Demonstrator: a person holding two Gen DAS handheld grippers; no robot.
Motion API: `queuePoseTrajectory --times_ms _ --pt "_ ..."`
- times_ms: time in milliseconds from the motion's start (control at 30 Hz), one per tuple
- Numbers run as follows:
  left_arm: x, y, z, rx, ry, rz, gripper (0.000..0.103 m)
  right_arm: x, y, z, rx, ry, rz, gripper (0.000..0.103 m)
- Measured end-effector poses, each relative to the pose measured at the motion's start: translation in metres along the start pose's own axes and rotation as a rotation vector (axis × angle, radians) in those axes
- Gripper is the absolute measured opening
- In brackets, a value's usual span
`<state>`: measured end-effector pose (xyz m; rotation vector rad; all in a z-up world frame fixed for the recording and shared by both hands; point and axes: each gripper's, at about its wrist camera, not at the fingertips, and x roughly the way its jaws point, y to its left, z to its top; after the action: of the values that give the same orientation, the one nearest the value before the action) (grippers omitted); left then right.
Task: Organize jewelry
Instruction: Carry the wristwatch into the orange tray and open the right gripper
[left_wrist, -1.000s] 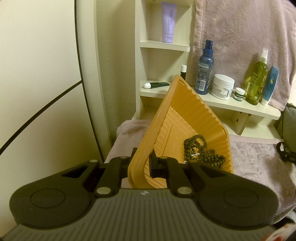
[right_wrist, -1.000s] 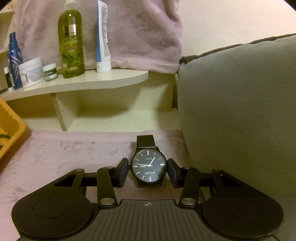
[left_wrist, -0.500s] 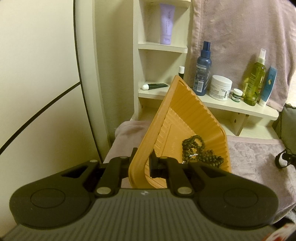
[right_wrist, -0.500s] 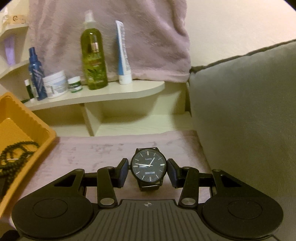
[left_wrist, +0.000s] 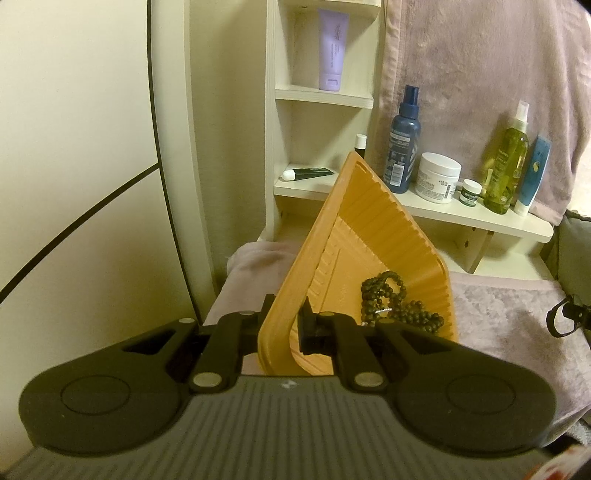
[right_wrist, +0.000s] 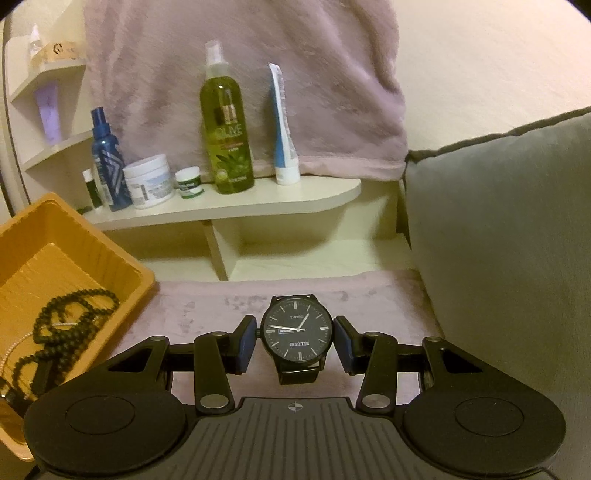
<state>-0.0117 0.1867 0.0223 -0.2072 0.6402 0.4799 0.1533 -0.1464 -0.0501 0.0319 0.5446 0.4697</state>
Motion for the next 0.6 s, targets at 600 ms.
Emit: queuePoseTrajectory --times_ms 600 --pt "0.001 0.002 0.0 -0.009 -0.001 -0.005 0.01 -0.01 0.077 0.03 -0.06 -0.018 0.238 0.045"
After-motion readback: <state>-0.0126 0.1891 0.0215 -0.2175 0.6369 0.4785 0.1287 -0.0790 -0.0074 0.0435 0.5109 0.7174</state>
